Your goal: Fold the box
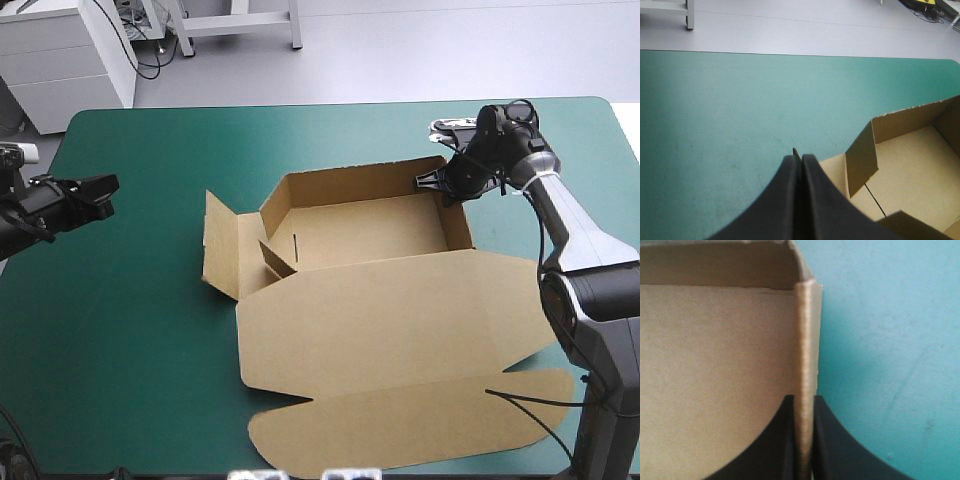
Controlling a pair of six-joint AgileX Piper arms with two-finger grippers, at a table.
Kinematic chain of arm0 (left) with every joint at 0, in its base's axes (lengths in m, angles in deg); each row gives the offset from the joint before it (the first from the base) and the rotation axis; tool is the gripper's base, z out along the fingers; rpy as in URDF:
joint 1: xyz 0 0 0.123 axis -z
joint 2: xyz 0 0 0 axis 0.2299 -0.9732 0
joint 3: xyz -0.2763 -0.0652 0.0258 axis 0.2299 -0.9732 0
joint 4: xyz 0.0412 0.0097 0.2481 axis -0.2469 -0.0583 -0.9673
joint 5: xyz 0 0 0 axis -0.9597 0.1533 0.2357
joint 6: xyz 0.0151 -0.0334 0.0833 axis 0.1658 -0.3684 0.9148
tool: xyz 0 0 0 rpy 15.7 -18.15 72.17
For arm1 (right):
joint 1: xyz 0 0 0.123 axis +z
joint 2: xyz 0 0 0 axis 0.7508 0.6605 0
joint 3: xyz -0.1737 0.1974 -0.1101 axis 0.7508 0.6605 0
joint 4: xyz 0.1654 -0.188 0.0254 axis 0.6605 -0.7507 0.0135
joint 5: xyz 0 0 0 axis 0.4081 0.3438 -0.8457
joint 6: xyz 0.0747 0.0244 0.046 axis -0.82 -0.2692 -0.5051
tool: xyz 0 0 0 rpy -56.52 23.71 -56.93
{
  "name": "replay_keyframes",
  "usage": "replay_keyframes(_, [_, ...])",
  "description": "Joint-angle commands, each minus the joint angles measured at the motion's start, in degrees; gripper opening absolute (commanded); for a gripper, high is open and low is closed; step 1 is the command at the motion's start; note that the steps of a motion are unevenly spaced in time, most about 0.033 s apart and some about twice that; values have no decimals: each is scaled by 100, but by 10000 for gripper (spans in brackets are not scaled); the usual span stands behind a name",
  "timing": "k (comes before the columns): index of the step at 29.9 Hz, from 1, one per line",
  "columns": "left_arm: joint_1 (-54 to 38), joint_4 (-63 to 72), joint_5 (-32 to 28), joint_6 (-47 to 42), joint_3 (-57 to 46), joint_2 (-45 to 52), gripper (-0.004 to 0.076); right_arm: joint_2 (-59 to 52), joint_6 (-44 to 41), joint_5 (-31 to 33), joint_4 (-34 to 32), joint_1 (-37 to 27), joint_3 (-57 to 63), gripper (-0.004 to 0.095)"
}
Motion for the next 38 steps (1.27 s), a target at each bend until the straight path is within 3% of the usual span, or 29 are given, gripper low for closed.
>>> replay_keyframes(1, [28, 432, -30, -7, 147, 144, 9, -260, 401, 288, 43, -14, -128, 97])
replay_keyframes(8, [28, 432, -30, -7, 147, 144, 9, -260, 428, 292, 54, -14, -229, 498])
replay_keyframes(12, [28, 432, -30, -7, 147, 144, 9, -260, 399, 318, 54, -25, -621, 629])
replay_keyframes(18, [28, 432, -41, -7, 147, 144, 9, -487, 15, 343, 113, -25, -916, 635])
replay_keyframes(30, [28, 432, -43, -7, 147, 144, 9, -2266, 5, 332, 42, -25, 1240, 635])
replay_keyframes(38, [28, 432, -96, -7, 147, 144, 9, -2097, 78, 239, 51, -25, 1582, 634])
